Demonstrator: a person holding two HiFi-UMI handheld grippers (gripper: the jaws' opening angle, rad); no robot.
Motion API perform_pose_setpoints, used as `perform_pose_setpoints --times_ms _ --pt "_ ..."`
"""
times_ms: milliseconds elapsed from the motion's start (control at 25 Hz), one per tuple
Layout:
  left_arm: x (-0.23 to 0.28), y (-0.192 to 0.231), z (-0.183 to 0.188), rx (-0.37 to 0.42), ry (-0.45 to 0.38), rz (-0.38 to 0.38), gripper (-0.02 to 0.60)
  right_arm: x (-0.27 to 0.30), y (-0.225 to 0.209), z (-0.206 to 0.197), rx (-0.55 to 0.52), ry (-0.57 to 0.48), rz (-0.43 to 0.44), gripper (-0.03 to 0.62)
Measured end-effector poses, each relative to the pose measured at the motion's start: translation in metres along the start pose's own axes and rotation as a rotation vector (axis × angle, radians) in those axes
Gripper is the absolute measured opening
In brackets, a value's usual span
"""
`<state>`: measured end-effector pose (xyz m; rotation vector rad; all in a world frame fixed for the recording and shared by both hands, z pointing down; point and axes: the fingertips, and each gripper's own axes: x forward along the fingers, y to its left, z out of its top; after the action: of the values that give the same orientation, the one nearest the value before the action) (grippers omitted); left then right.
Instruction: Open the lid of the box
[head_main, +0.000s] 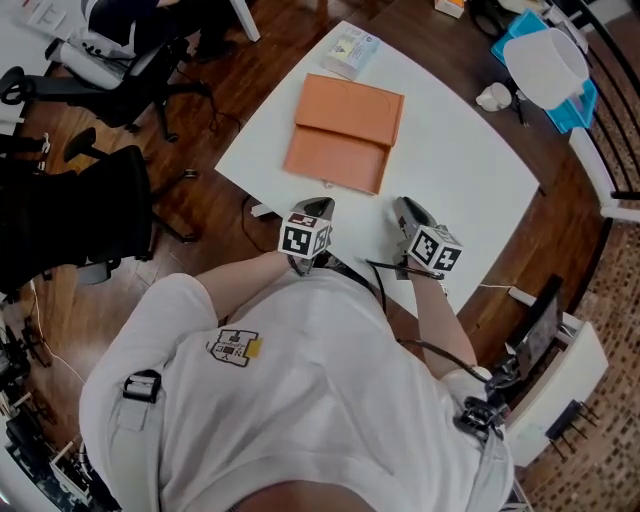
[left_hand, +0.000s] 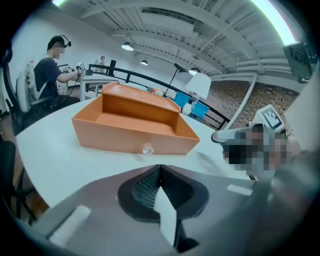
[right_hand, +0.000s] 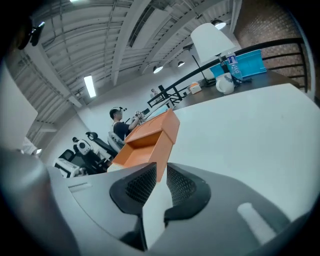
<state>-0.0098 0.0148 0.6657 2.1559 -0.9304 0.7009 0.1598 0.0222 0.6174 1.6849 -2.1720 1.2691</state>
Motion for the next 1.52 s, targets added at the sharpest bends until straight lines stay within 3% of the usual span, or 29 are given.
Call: perform_pose_setpoints --times_ms 80,200,320,600,1520 --pt "-0.004 -0.005 -0.003 -0.002 -0.008 -0.042 0.000 -0.005 0.016 -0.025 -0.081 0.041 0.040 0.008" --pt "-0.011 -0.007 -0.007 -0.019 -0.005 -0.111 0.000 -0.009 0.041 -0.059 -0.203 0.109 0.111 0.000" --pt "-0.012 0.000 -0.010 -0.045 0.006 -0.106 0.000 -0.011 0.052 -0.081 -0.272 0.146 0.144 0.000" --pt "-0.019 -0.001 -0.006 -0.041 -0.011 -0.111 0.000 -0.016 0.056 -0.084 -0.332 0.134 0.150 0.000" --pt "-0.035 -0.013 -0.001 -0.029 -0.059 -0.106 0.000 -0.025 0.060 -0.077 -0.389 0.117 0.150 0.000"
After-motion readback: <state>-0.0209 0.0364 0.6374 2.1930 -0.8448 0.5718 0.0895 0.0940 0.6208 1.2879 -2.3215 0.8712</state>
